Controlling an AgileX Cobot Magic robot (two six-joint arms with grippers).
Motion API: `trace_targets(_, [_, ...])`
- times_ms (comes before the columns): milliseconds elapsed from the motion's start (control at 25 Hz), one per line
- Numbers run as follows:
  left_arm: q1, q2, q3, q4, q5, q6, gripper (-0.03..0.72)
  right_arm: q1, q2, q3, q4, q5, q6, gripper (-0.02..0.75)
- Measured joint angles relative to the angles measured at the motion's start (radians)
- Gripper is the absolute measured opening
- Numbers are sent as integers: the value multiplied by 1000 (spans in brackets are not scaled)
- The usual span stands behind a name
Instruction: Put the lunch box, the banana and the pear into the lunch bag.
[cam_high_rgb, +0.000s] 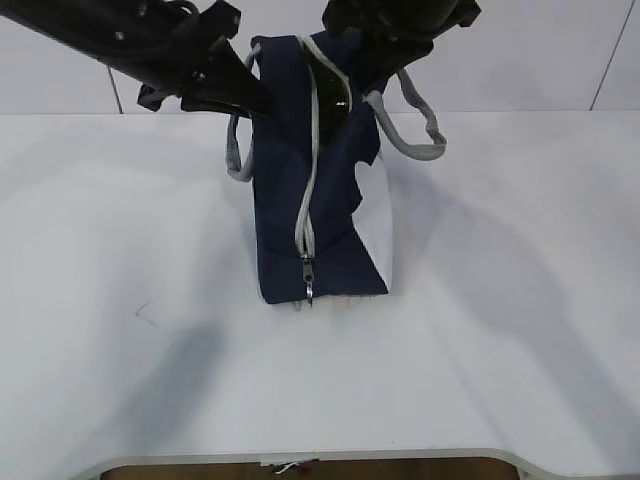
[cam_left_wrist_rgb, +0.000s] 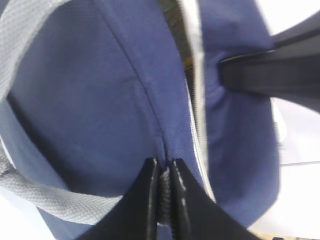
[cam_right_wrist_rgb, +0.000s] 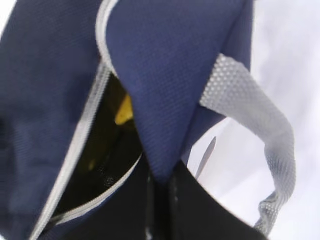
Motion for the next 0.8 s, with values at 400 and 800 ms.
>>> trace_targets(400, [0,16,0,9,0,-4,81,0,9,0,0,-2,0,167])
trace_targets(800, [6,18,-62,40,139,-11,452,0,-55,0,-4,-6,24,559])
